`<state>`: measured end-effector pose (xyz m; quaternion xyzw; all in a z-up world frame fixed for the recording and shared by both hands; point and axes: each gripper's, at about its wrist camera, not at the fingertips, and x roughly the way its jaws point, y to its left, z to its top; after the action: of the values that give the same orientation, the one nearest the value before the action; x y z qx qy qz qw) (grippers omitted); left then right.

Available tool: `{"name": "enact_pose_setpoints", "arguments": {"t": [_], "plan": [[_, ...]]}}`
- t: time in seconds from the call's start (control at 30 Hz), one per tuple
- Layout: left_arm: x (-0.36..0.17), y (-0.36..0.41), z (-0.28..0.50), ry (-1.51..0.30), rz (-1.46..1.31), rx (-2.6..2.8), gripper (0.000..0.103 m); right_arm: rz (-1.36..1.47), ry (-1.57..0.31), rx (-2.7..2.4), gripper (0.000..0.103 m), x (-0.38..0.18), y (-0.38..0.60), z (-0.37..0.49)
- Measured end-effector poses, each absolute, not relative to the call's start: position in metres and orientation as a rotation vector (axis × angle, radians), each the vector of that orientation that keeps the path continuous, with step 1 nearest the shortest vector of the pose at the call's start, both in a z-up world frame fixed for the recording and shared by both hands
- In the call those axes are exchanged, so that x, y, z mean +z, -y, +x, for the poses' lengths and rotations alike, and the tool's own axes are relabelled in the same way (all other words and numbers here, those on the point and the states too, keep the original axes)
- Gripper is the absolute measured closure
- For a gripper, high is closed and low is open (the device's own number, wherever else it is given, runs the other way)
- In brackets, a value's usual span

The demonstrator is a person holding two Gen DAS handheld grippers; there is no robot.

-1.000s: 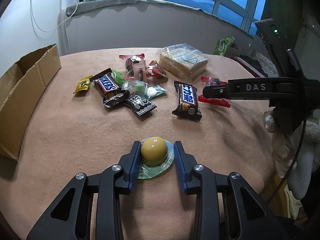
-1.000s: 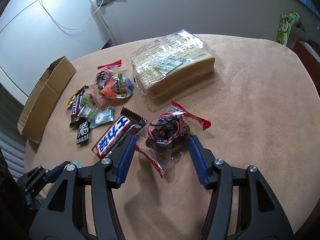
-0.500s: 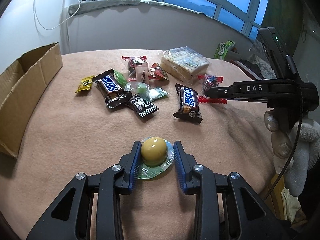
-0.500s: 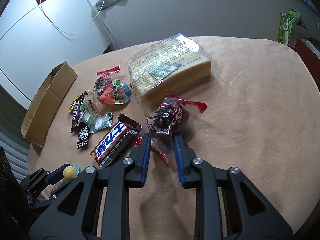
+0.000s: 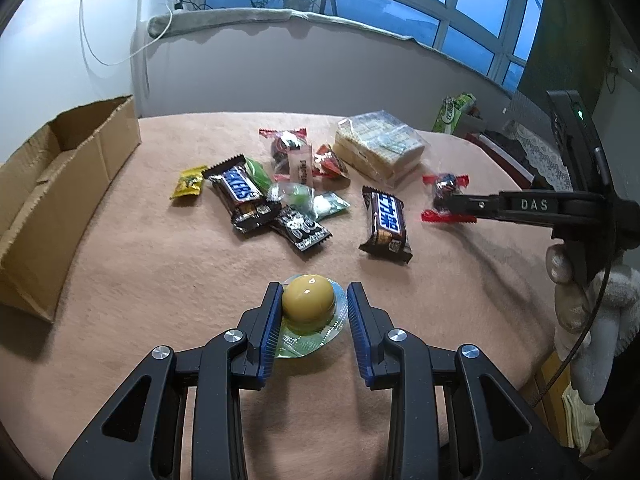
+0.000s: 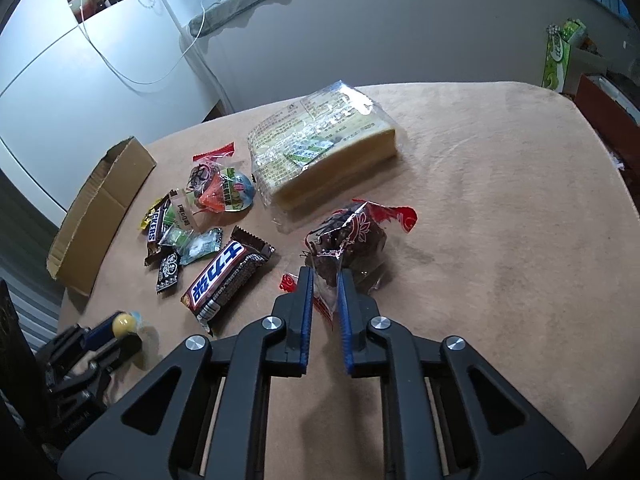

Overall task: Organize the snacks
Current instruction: 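Carry both candies over the cardboard box with both tools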

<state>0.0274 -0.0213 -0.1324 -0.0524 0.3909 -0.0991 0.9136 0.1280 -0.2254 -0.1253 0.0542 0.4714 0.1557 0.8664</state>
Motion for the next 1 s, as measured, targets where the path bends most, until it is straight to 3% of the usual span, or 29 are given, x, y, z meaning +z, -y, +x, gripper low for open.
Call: {"name": "enact_pose_setpoints", "arguments": {"t": [0.47,1.0], "plan": [[-0.114,0.005,0.025,-0.751,-0.125,-0.178,0.072,0.068,-0.895,0.345,0.092,-0.089,0.217,0.106],[-0.074,-0.071,0.017,-0.642,-0.139,-0.019,0.072,0.017,-0.784,0.528,0.092,-0.028,0.129,0.111]]}}
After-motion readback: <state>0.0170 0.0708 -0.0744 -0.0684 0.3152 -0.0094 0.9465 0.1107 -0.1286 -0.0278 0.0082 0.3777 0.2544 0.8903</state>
